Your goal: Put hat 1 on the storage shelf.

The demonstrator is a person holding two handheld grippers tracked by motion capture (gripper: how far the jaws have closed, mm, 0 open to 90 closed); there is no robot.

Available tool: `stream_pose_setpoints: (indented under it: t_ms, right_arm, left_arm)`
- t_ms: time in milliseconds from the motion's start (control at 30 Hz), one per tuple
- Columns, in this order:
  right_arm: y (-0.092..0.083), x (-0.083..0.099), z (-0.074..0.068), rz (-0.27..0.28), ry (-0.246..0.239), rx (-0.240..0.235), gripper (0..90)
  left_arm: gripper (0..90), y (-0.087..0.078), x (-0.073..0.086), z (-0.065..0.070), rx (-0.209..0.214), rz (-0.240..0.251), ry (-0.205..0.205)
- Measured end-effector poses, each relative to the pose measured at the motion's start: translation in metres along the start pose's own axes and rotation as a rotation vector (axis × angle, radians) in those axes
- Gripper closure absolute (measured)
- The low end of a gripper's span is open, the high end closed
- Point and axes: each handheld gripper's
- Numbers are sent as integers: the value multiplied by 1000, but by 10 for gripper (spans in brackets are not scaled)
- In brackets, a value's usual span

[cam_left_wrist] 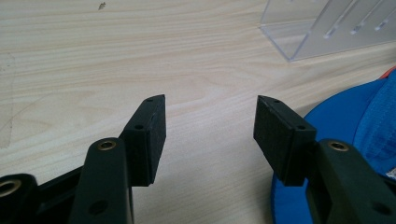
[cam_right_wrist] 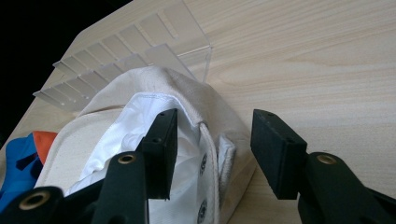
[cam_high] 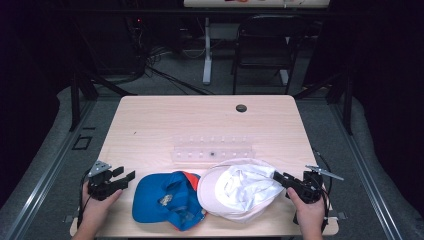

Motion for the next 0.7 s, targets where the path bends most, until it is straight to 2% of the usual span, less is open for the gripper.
stream_pose_setpoints:
  t_ms: [333,700]
  right_arm:
    - [-4,-1,-3,29,-12,-2,491]
    - [-13,-5,-4,24,-37,23,472]
  left_arm:
    - [440,-1,-1,0,-4,5,1]
    - [439,-1,-2,3,3,10,11]
Point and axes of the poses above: each handheld gripper's, and its own axes: y roughly forward along the jaws, x roughly out of its underside, z roughly to its right, and after that the axes turned 12 degrees about -x, right-handed
